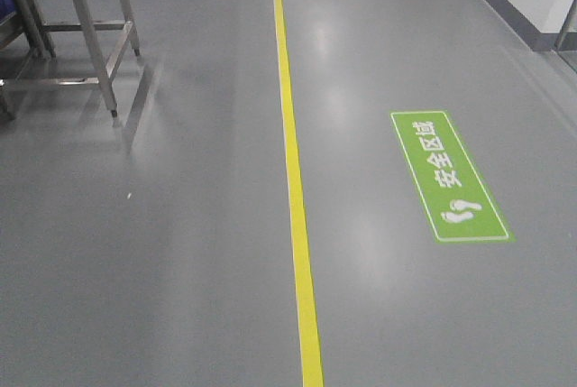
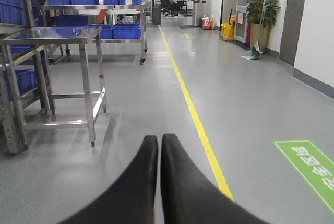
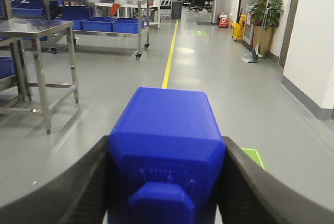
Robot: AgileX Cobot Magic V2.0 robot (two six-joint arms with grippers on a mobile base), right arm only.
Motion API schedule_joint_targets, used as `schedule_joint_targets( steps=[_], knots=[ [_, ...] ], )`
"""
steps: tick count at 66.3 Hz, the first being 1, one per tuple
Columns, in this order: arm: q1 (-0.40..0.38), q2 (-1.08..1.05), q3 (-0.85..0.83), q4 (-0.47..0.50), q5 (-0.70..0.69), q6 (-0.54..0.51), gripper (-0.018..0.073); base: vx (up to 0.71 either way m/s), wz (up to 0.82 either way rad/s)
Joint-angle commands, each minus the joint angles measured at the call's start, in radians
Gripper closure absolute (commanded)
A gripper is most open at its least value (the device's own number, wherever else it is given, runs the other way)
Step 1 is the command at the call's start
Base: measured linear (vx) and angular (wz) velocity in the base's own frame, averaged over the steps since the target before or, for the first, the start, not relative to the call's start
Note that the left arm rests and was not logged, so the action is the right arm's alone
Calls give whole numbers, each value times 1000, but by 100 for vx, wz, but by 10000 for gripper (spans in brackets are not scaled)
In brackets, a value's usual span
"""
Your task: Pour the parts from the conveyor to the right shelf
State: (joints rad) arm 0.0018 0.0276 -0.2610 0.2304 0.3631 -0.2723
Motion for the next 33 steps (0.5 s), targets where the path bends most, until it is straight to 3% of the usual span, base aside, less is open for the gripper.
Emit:
schedule_joint_targets(
  steps=[1, 33],
  knots=[
    [-4, 11, -27, 4, -78, -9, 564, 69, -3],
    [-4, 11, -27, 4, -78, -9, 564, 71, 4]
  ],
)
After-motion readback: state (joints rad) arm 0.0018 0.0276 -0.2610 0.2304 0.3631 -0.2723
